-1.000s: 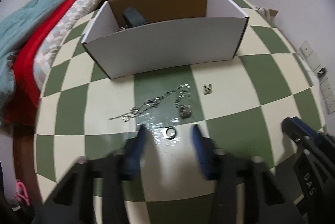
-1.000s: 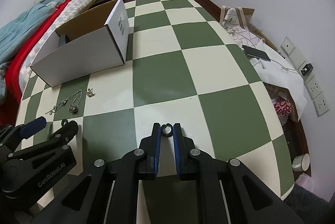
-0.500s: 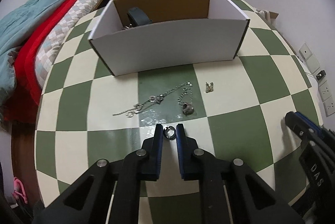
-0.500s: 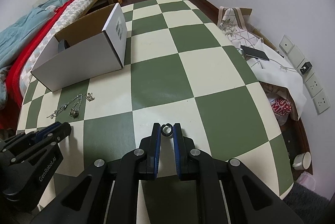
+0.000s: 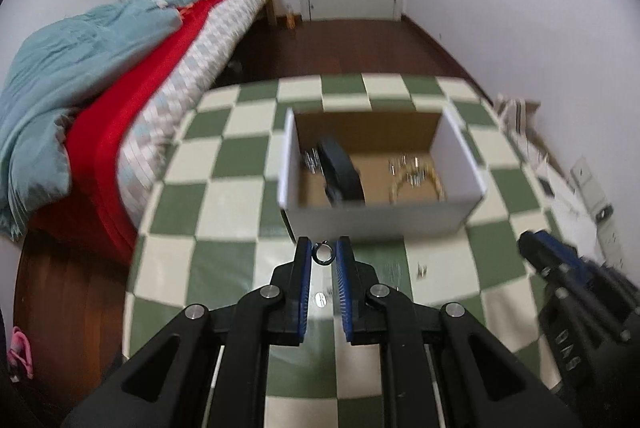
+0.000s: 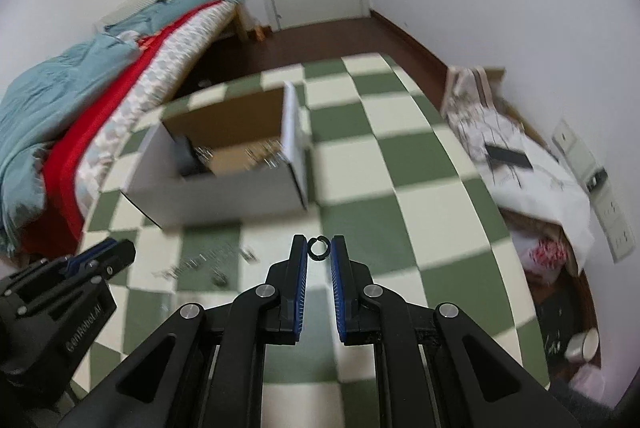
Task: Organize jewelry
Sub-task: 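Carry both rings over the white box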
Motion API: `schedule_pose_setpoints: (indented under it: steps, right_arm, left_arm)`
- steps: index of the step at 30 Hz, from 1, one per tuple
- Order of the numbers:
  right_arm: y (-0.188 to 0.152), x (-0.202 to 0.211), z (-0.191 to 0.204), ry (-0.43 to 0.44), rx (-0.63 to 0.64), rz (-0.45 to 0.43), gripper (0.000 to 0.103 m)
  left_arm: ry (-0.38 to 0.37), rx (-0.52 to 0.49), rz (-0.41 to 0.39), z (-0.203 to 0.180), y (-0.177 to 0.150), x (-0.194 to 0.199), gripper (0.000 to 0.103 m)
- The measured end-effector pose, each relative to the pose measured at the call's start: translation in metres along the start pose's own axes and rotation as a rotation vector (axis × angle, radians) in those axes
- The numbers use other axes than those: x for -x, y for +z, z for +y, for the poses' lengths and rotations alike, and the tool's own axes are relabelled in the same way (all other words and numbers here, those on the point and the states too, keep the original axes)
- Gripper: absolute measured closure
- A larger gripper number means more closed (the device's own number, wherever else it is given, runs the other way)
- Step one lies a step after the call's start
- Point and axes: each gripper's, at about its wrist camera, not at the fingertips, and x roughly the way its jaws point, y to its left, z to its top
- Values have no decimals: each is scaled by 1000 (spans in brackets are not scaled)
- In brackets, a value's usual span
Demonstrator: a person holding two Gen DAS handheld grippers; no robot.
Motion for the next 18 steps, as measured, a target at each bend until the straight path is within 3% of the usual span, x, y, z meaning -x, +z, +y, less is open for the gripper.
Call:
schedule_pose_setpoints:
  steps: [11, 15, 18]
  right_arm:
    - [55, 3, 39, 46, 92, -78, 91]
    - [76, -10, 41, 75, 93, -81, 91]
    - [95, -33, 38, 137, 69, -36, 91]
  left_arm:
    - [-21, 26, -69, 17, 58, 6, 93]
    - [-90, 40, 3, 22, 85, -22, 93]
    - [-151, 63, 63, 25, 103, -45, 93]
